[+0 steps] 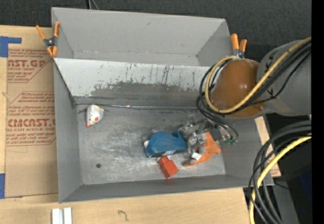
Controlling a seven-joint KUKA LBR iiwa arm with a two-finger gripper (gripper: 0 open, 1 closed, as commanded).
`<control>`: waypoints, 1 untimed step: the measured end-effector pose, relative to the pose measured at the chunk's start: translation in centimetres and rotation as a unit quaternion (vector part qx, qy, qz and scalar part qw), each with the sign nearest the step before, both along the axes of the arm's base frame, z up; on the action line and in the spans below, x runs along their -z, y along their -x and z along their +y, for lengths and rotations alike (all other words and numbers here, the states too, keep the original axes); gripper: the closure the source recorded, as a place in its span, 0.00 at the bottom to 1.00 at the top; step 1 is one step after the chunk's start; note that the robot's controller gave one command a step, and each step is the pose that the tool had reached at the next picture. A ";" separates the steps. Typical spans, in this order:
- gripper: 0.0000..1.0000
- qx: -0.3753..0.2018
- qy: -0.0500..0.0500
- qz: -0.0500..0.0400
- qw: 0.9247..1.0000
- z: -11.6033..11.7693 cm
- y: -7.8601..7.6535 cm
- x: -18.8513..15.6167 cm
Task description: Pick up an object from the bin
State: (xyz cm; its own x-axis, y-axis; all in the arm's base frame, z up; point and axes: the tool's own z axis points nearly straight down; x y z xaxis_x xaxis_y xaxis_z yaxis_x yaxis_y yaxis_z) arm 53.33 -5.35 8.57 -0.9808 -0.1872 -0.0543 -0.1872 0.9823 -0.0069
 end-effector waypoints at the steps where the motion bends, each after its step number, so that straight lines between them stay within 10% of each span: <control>1: 1.00 0.000 0.000 0.000 1.000 0.0 0.0 0.0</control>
Offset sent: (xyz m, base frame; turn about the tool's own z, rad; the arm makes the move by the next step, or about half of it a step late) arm -0.0118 -0.0004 0.1199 -0.4538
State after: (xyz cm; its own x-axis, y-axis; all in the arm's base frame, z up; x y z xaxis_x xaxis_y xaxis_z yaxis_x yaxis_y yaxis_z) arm 53.33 -5.35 8.57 -0.9808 -0.1874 -0.0542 -0.1873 0.9823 -0.0070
